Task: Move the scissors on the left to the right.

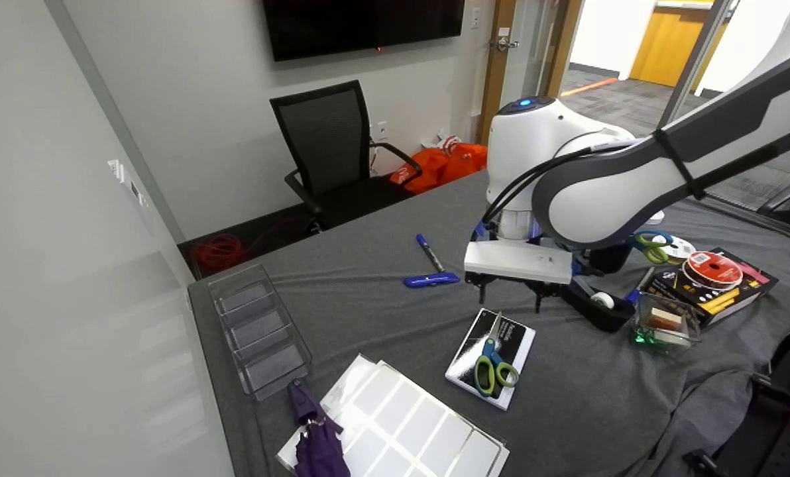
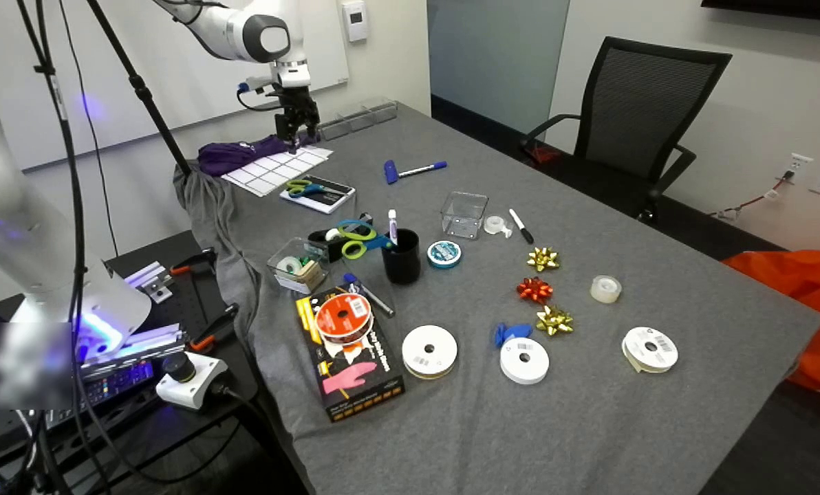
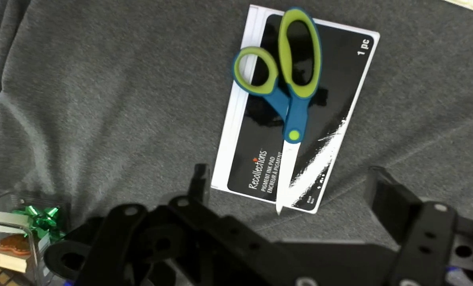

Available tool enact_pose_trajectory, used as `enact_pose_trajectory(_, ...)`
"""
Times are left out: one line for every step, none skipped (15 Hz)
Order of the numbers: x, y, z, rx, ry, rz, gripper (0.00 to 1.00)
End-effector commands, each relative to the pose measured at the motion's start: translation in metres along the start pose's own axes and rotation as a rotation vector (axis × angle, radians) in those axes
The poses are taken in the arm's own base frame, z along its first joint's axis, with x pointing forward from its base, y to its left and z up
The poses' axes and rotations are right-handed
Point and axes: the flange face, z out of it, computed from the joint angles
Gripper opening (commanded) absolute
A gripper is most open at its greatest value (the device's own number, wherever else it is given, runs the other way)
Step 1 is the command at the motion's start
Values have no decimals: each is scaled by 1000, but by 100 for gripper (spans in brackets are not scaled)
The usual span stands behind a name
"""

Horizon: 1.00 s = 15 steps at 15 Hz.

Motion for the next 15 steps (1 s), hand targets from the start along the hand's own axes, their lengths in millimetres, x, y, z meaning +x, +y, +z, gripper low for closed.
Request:
enact_pose_trajectory(0,-1,-1,0,0,-1,100)
enact_pose_trajectory(0,-1,-2,1,0,-2,100)
enact_pose_trajectory(0,-1,-2,1,1,-3,100)
enact_pose_trajectory(2,-1,0,25,-15,-17,100)
enact_pose_trajectory(9,-1,7,79,-35,-36,100)
enact_pose_trajectory(13,-2,10,107,-52,-50,100)
enact_pose_trajectory(19,-2,17,141,-68,-71,100)
enact_pose_trajectory(23,-3,21,167,-85,-87,100)
enact_pose_trajectory(28,-4,27,190,-107,-102,100)
enact_pose_trajectory(31,-4,33,199,-125,-117,100)
enact_pose_trajectory(36,-3,41,194,-142,-136,100)
enact_pose_trajectory(39,-2,48,190,-157,-151,100)
enact_pose_trajectory(41,1,55,188,-180,-171,100)
enact_pose_trajectory(41,2,62,194,-203,-189,100)
enact_pose_trajectory(41,3,68,204,-223,-201,100)
